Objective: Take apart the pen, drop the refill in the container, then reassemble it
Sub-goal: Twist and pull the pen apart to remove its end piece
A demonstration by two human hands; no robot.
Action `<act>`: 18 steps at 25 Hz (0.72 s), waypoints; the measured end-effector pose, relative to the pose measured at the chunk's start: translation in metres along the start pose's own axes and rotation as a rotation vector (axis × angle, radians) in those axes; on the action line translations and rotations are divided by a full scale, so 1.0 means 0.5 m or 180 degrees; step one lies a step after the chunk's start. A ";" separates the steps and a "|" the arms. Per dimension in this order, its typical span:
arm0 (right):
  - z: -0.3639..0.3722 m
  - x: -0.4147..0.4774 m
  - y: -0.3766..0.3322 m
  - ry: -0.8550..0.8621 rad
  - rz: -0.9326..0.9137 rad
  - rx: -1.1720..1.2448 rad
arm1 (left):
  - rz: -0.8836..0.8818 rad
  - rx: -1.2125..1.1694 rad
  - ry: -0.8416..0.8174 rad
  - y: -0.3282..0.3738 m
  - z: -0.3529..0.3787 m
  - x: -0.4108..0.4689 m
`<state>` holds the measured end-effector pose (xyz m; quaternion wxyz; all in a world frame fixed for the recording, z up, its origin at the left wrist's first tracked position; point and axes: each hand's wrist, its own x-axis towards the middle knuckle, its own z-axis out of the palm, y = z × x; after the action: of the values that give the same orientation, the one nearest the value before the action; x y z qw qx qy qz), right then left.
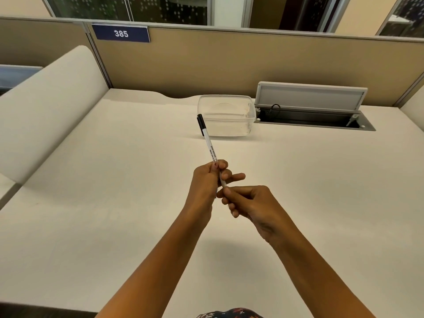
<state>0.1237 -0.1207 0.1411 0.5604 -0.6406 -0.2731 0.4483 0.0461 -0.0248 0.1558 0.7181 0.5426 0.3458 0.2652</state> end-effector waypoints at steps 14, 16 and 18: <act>0.009 -0.010 0.004 0.0328 -0.0227 -0.0475 | -0.0113 -0.0244 0.0147 -0.002 -0.002 -0.011; -0.011 -0.007 0.004 -0.0180 0.0135 0.0182 | -0.0112 -0.0229 0.0028 0.001 -0.007 -0.008; -0.016 -0.007 0.007 -0.0344 0.0305 0.0497 | -0.0092 -0.0205 -0.0027 0.002 -0.008 -0.008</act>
<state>0.1289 -0.1282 0.1385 0.5709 -0.5822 -0.2362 0.5285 0.0404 -0.0254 0.1568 0.7404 0.5153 0.3418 0.2635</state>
